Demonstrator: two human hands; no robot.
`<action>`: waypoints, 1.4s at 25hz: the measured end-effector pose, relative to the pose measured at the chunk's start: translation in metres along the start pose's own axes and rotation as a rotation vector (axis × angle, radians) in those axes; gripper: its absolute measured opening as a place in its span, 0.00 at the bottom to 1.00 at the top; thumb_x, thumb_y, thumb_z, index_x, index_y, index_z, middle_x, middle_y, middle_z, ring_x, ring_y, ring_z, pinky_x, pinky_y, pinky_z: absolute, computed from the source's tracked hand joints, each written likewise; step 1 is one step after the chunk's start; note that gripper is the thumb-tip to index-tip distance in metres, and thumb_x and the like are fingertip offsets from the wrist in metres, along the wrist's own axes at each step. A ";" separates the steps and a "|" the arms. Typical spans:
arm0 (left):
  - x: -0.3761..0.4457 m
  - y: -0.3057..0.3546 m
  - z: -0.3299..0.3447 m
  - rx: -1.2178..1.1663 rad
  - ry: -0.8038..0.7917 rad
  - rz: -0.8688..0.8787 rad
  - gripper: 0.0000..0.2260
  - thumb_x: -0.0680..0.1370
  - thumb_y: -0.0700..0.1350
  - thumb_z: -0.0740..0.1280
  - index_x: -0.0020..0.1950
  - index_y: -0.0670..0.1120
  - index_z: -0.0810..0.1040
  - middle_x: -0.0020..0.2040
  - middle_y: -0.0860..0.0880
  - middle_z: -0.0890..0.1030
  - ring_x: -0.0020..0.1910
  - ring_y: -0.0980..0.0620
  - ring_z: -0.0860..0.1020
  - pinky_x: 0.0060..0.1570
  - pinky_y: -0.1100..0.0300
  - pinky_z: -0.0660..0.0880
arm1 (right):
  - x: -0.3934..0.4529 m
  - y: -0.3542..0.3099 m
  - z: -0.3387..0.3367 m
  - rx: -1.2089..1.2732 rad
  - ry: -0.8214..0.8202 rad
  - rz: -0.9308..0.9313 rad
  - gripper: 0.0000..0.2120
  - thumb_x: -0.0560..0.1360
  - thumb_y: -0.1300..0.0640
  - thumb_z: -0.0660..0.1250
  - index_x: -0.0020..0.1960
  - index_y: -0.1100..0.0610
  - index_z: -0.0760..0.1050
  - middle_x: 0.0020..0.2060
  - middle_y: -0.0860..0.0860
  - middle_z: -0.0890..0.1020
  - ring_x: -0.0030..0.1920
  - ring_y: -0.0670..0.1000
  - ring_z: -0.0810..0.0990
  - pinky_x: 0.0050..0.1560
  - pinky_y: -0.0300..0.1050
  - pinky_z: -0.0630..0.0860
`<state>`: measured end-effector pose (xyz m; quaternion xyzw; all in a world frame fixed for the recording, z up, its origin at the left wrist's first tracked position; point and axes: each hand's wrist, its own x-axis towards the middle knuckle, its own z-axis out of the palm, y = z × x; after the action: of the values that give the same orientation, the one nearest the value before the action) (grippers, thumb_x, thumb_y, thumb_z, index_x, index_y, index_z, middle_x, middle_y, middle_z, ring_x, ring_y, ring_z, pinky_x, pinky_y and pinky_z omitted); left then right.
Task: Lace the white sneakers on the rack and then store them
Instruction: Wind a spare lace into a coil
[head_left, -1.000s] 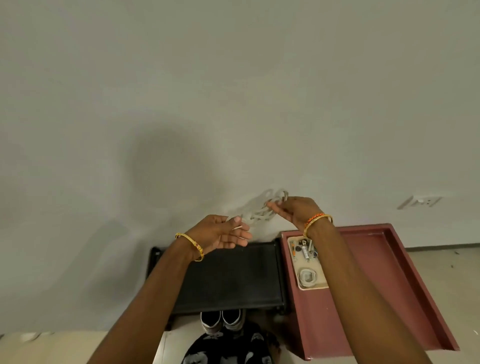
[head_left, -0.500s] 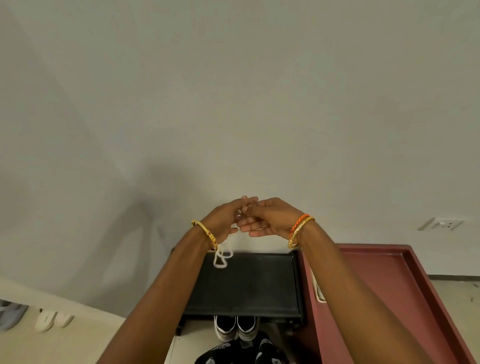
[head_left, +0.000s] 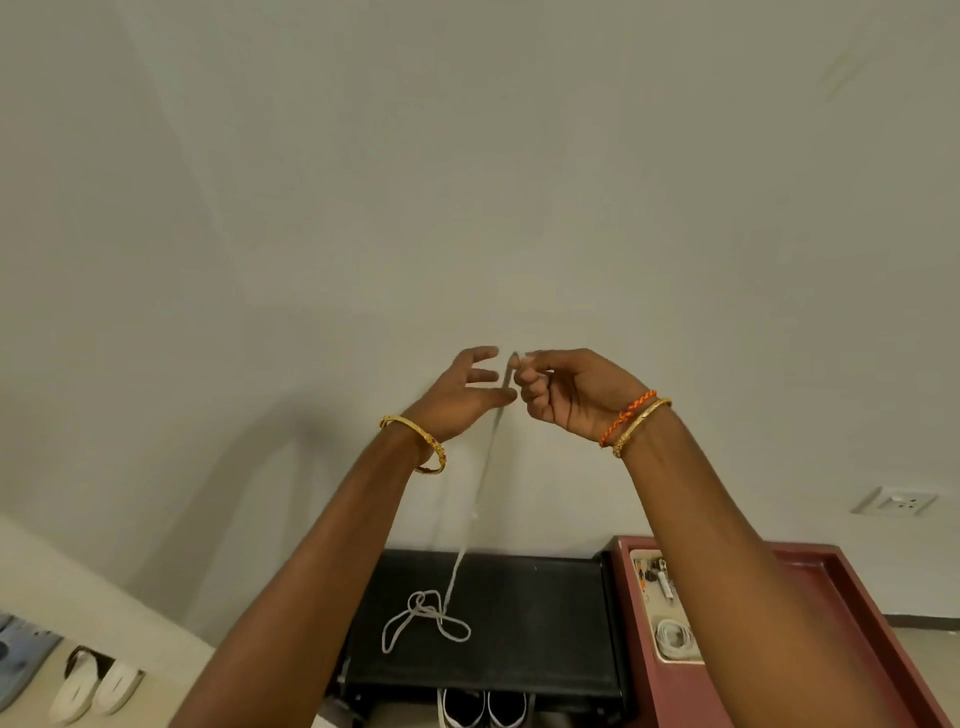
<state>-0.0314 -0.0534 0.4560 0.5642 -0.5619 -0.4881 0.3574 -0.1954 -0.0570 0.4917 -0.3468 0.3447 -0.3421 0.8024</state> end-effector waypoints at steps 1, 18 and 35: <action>-0.001 0.002 0.001 0.006 -0.053 0.064 0.14 0.79 0.45 0.64 0.65 0.48 0.72 0.57 0.50 0.77 0.54 0.58 0.76 0.49 0.63 0.68 | -0.002 -0.008 0.005 0.020 -0.031 -0.050 0.11 0.80 0.66 0.53 0.47 0.64 0.73 0.28 0.51 0.76 0.26 0.44 0.75 0.28 0.34 0.75; 0.022 0.135 -0.045 0.378 0.079 0.472 0.09 0.77 0.51 0.66 0.40 0.48 0.81 0.35 0.46 0.80 0.35 0.52 0.74 0.41 0.60 0.72 | 0.016 -0.039 -0.003 -0.728 0.311 -0.770 0.12 0.80 0.70 0.51 0.51 0.65 0.74 0.45 0.61 0.82 0.45 0.53 0.84 0.48 0.41 0.80; 0.015 0.105 0.008 0.255 -0.224 0.385 0.13 0.80 0.52 0.60 0.50 0.49 0.82 0.27 0.54 0.63 0.25 0.54 0.59 0.30 0.61 0.64 | -0.003 -0.083 0.014 0.111 0.468 -1.018 0.10 0.79 0.70 0.55 0.50 0.63 0.76 0.49 0.58 0.82 0.51 0.54 0.83 0.55 0.46 0.79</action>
<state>-0.0705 -0.0792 0.5518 0.4298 -0.7520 -0.3957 0.3053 -0.2114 -0.0930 0.5657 -0.3415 0.2842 -0.7715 0.4554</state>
